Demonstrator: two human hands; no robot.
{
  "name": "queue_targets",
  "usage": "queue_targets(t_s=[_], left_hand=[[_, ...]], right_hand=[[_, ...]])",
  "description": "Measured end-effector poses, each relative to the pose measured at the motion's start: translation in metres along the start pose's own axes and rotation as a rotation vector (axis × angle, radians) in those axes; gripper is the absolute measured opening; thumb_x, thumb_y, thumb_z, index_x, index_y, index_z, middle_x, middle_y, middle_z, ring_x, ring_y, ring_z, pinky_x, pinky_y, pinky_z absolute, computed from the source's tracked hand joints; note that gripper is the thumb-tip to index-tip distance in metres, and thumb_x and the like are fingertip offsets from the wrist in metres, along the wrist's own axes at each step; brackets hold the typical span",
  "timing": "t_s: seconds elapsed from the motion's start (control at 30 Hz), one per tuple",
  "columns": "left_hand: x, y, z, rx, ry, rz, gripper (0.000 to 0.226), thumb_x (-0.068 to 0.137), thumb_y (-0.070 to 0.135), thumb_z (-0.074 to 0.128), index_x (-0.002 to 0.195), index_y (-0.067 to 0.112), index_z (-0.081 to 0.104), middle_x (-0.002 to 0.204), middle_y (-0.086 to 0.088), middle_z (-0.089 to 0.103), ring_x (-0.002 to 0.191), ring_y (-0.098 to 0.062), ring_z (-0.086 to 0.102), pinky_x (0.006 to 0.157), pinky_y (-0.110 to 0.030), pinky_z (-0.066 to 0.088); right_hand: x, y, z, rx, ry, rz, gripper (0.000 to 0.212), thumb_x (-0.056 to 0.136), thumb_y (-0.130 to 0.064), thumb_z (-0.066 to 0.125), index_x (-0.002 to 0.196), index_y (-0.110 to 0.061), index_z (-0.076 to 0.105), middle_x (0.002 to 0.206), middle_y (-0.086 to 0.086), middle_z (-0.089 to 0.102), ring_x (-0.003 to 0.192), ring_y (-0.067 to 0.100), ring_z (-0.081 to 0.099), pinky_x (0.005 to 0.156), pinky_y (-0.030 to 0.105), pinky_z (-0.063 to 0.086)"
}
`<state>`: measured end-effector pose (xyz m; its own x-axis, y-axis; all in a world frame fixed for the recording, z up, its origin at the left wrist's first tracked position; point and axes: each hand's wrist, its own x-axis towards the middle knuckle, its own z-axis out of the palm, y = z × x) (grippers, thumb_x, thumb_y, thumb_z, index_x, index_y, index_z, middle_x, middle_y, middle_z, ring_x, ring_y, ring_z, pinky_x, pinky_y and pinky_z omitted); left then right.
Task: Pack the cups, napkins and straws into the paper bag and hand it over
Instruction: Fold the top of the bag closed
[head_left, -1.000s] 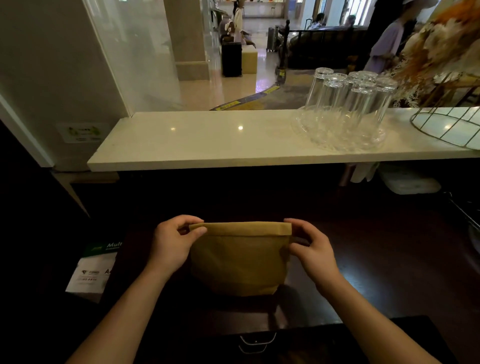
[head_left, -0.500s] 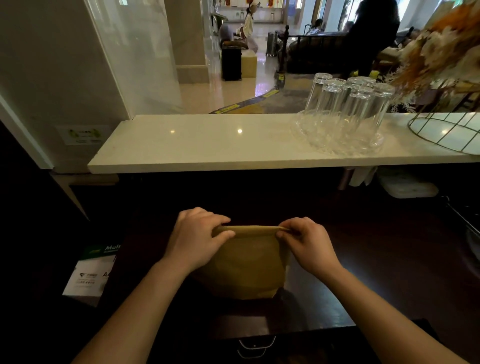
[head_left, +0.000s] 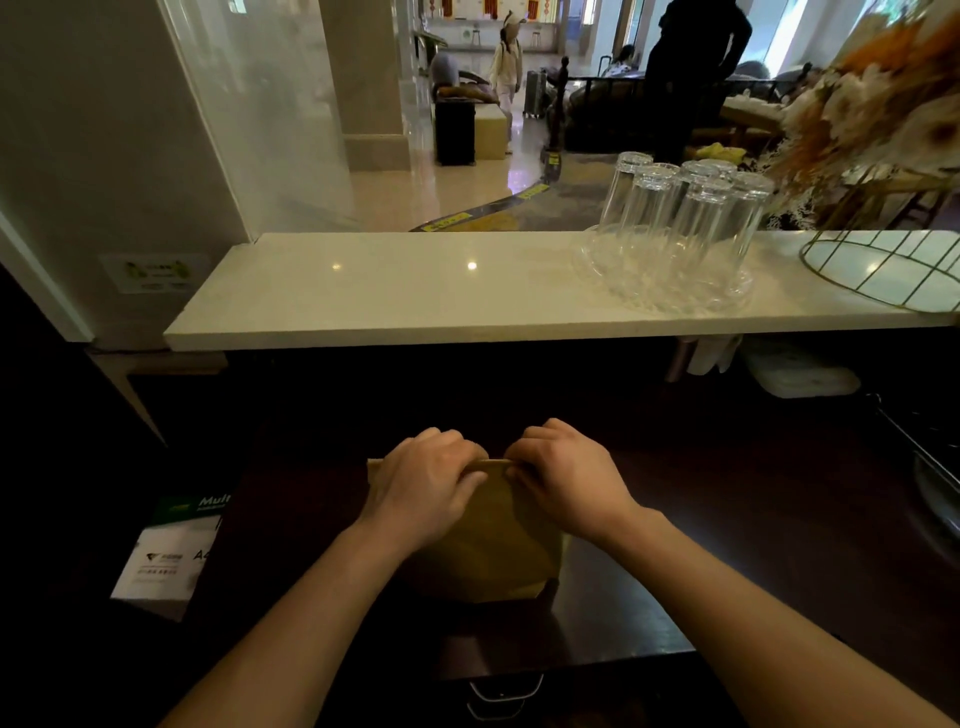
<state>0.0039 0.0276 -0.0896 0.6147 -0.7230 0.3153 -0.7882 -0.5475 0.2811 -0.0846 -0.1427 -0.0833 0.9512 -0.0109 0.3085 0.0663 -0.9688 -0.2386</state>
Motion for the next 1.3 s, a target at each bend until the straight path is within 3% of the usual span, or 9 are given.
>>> queue_targets(t_s=[0.37,0.53,0.67,0.8,0.97,1.07,1.17,1.3], left_hand=[[-0.001,0.007,-0.002,0.059,0.004,0.03,0.016,0.097,0.031,0.05,0.104,0.022,0.063,0.098,0.004,0.061,0.092,-0.016,0.056,0.07,-0.025,0.037],[-0.005,-0.012,-0.006,0.069,-0.025,-0.041,0.017,0.096,0.035,0.051,0.106,0.028,0.063,0.101,0.009,0.063,0.094,-0.012,0.057,0.076,-0.024,0.042],[-0.003,-0.007,-0.005,0.094,-0.042,-0.001,0.011,0.095,0.03,0.052,0.097,0.024,0.06,0.095,0.005,0.061,0.092,-0.017,0.056,0.072,-0.029,0.044],[-0.004,-0.012,-0.007,0.106,-0.049,-0.02,0.017,0.096,0.037,0.05,0.101,0.025,0.061,0.098,0.005,0.059,0.094,-0.016,0.054,0.072,-0.027,0.042],[-0.014,-0.033,-0.017,0.068,-0.042,-0.08,0.017,0.096,0.038,0.051,0.106,0.028,0.062,0.1,0.009,0.061,0.095,-0.012,0.054,0.077,-0.026,0.043],[-0.023,-0.046,-0.021,0.022,-0.042,-0.133,0.016,0.095,0.035,0.053,0.104,0.029,0.065,0.099,0.009,0.065,0.095,-0.013,0.058,0.077,-0.028,0.044],[-0.028,-0.056,-0.025,-0.055,-0.029,-0.181,0.014,0.094,0.028,0.058,0.101,0.028,0.07,0.096,0.008,0.069,0.092,-0.014,0.061,0.077,-0.031,0.048],[-0.031,-0.061,-0.024,-0.108,-0.02,-0.227,0.013,0.092,0.024,0.061,0.099,0.027,0.072,0.094,0.006,0.069,0.091,-0.016,0.062,0.076,-0.033,0.049]], right_hand=[[0.004,-0.01,0.004,-0.035,-0.064,-0.043,0.041,0.091,-0.044,0.037,0.096,-0.021,0.071,0.091,-0.005,0.066,0.085,0.018,0.058,0.06,0.035,0.052],[0.006,-0.01,0.002,-0.046,-0.076,-0.055,0.023,0.093,-0.032,0.051,0.099,-0.02,0.069,0.096,-0.003,0.065,0.09,0.019,0.057,0.064,0.034,0.052],[0.017,-0.024,0.003,-0.048,-0.103,-0.089,0.035,0.091,-0.043,0.043,0.095,-0.019,0.068,0.094,-0.001,0.063,0.089,0.019,0.056,0.066,0.035,0.051],[0.021,-0.026,0.004,-0.041,-0.111,-0.117,0.021,0.091,-0.034,0.056,0.095,-0.02,0.07,0.094,0.0,0.066,0.089,0.021,0.059,0.068,0.033,0.051],[0.022,-0.019,0.004,-0.059,-0.103,-0.125,0.021,0.092,-0.034,0.054,0.1,-0.02,0.068,0.098,-0.002,0.065,0.094,0.019,0.059,0.065,0.027,0.038],[0.018,-0.014,0.003,-0.043,-0.14,-0.093,0.02,0.088,-0.028,0.057,0.104,-0.023,0.067,0.101,-0.004,0.063,0.095,0.018,0.06,0.066,0.026,0.042],[0.012,-0.005,-0.003,-0.006,-0.185,-0.046,0.032,0.081,-0.017,0.061,0.112,-0.024,0.067,0.105,-0.004,0.063,0.094,0.017,0.062,0.072,0.031,0.053],[0.006,0.012,-0.013,0.014,-0.215,0.04,0.031,0.082,-0.01,0.062,0.11,-0.023,0.068,0.104,-0.003,0.068,0.094,0.017,0.065,0.075,0.03,0.055]])
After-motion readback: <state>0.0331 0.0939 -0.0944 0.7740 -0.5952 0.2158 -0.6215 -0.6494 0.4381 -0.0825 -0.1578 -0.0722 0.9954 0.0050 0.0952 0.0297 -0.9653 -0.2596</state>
